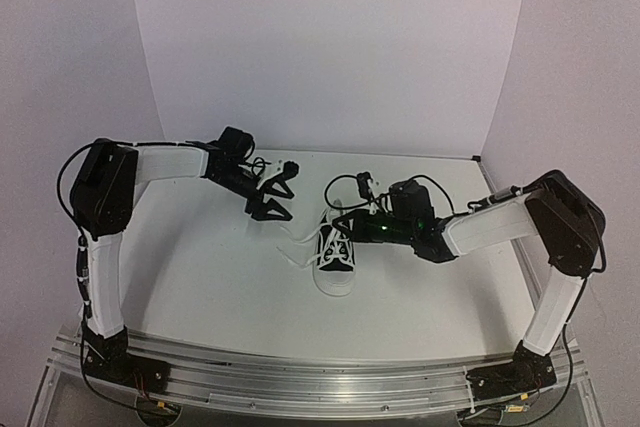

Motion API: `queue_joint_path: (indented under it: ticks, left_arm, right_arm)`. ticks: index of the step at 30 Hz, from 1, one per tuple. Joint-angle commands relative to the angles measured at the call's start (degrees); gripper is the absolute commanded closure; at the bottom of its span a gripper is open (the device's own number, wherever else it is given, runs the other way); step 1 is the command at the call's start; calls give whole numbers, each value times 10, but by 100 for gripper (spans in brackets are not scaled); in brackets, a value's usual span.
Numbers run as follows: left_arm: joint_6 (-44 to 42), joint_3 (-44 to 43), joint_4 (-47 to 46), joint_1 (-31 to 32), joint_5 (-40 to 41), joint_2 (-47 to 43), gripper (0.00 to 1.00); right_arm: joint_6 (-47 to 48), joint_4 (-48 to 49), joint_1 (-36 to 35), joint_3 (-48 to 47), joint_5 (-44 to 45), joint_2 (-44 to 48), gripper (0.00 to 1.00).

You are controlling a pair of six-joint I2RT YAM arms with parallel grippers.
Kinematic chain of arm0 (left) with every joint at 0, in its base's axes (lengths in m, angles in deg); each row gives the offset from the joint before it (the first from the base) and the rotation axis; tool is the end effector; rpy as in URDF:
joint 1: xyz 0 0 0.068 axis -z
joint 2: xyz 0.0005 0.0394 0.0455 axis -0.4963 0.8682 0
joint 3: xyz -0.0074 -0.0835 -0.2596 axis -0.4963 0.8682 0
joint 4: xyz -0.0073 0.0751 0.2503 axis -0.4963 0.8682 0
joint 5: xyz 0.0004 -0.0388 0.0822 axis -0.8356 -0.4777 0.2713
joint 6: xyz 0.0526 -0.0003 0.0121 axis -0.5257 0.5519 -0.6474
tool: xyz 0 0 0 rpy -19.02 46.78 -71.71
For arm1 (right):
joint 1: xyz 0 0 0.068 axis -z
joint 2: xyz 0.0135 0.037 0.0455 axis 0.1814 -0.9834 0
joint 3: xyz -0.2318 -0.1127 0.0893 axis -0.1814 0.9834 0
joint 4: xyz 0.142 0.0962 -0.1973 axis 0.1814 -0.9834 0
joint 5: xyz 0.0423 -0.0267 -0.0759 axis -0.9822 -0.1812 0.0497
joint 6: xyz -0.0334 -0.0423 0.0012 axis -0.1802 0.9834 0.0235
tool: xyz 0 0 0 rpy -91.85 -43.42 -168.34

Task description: Tie the shoes

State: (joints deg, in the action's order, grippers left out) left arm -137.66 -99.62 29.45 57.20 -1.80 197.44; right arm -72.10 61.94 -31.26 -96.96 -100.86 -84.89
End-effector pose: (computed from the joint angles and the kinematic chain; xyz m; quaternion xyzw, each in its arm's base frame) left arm 0.3830 -0.2294 0.2045 0.6499 0.5803 -0.3286 0.3644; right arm 0.2821 0.2615 0.1736 -0.1335 0.8000 0.4144 0.4128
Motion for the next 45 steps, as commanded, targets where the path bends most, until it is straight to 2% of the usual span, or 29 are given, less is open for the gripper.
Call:
queue_joint_path:
  ticks: [1,7,9,11,13,14,15,16,21,25,28,33,36,40,45]
  left_arm:
    - [-42,-2,30,17,86,59,28]
    - [-51,-7,0,40,151,109,29]
    - [-55,-9,-5,43,170,120,32]
    - [-67,-7,-4,44,189,127,41]
    - [-86,-2,7,44,205,129,58]
    - [-93,-1,15,44,209,128,74]
    - [-95,-1,25,44,213,126,94]
    - [-90,-4,39,44,213,121,99]
    - [-49,-27,155,50,152,52,100]
    - [-16,-25,254,86,93,2,100]
    - [28,-13,265,119,38,-19,100]
    - [128,-44,203,163,-26,-2,100]
    - [167,-32,151,186,-65,6,100]
    - [221,12,26,196,-122,11,100]
    - [331,66,-151,198,-131,15,100]
  right_arm:
    - [9,0,1,-33,3,5,100]
    - [9,-1,1,-44,-2,-3,100]
    - [7,0,1,-46,-2,-3,100]
    - [7,0,1,-47,-1,-3,100]
    - [5,0,1,-48,0,-3,100]
    - [5,0,1,-49,1,-5,100]
    - [3,-1,1,-50,1,-6,100]
    - [1,-1,1,-53,2,-8,100]
    - [-3,-16,1,-79,6,-22,100]
    - [-5,-27,1,-95,6,-32,100]
    - [-6,-34,0,-101,2,-36,100]
    - [-15,-50,1,-104,6,-38,100]
    - [-22,-53,1,-108,10,-36,100]
    - [-35,-73,0,-129,-14,-54,100]
    - [-55,-85,1,-140,-43,-79,100]
